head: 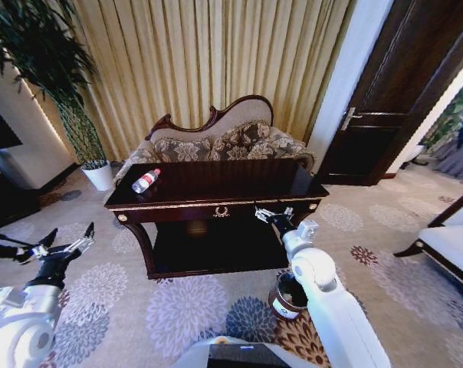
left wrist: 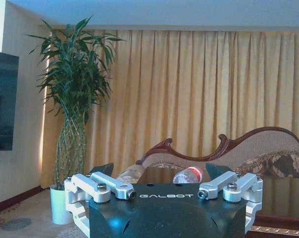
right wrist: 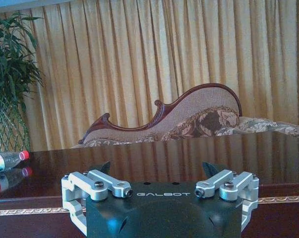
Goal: Move to the front of the table and place the trash on the table into the trash bin.
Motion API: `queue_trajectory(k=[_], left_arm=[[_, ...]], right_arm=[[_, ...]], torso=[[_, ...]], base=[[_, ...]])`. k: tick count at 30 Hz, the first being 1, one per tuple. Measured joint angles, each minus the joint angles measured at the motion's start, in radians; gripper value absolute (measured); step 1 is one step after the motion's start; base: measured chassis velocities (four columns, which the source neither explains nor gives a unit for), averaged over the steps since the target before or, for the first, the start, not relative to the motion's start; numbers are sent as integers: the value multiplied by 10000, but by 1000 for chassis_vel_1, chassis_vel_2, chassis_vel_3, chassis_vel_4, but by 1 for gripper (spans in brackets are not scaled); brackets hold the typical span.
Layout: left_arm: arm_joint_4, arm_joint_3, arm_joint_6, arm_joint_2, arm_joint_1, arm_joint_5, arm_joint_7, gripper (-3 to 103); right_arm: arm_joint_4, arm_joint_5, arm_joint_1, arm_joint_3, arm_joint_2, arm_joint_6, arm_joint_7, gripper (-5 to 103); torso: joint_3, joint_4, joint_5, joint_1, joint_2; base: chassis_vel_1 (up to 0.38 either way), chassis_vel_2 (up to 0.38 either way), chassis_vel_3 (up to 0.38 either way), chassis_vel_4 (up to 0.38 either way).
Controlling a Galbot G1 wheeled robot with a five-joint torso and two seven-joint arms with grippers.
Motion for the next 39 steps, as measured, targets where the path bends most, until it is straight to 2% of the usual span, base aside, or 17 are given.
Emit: queue_trajectory(k=[14, 39], left_arm=[[-78, -25, -12, -57, 67, 10, 6, 100], [163, 42, -38, -71, 52, 32, 52, 100]], right_arm=[[-38, -161, -67, 10, 66, 74, 0, 100], [95, -371, -267, -352, 171, 99, 0, 100]], torso=[[0, 1, -1, 0, 0], [0, 1, 0, 0, 0]], base=[[-11, 16, 13, -17], [-84, 85, 82, -85]])
